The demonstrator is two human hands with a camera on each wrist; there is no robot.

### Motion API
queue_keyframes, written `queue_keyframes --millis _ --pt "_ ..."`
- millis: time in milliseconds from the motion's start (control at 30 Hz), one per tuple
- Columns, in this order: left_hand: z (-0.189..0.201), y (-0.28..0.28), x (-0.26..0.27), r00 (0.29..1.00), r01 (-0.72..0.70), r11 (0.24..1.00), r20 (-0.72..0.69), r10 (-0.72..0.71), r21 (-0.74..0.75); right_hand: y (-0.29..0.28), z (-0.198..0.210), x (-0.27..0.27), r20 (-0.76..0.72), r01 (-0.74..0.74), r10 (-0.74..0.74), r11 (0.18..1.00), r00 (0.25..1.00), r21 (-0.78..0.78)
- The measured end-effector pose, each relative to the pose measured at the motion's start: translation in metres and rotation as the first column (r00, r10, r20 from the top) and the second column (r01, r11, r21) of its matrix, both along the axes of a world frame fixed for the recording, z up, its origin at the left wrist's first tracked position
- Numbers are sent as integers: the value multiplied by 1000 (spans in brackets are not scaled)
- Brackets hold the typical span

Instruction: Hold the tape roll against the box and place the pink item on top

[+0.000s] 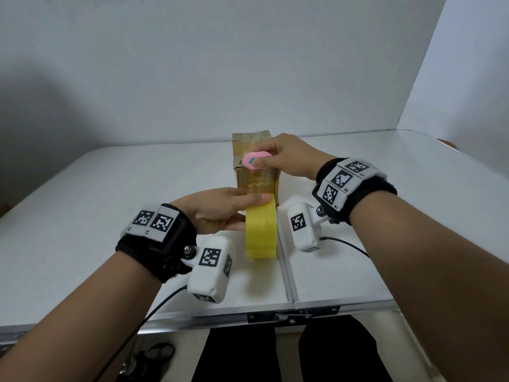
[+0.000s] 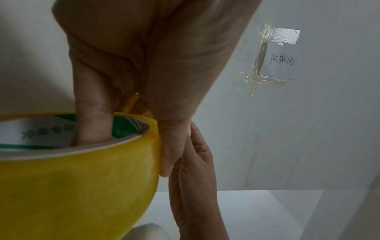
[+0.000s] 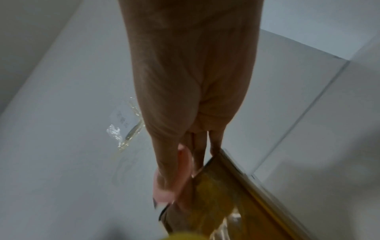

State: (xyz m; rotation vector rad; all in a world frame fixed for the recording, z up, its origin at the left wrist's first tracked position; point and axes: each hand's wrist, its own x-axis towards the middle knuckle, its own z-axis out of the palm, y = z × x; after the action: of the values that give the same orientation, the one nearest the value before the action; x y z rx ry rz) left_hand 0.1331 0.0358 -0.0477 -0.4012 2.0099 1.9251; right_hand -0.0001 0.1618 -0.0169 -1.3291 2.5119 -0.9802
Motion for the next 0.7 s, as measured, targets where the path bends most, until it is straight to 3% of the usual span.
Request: queue_keyframes --millis 100,233,700 --pt "0 0 0 1000 1 1000 -5 -1 -7 -3 6 -5 -73 -25 46 965 996 262" --pt "-2 -1 1 1000 10 1000 -3 -10 -14 -12 11 -7 -155 -5 86 886 984 464" --pt "-2 -2 0 1000 21 999 -5 -21 34 -20 7 -5 -199 28 91 850 976 527"
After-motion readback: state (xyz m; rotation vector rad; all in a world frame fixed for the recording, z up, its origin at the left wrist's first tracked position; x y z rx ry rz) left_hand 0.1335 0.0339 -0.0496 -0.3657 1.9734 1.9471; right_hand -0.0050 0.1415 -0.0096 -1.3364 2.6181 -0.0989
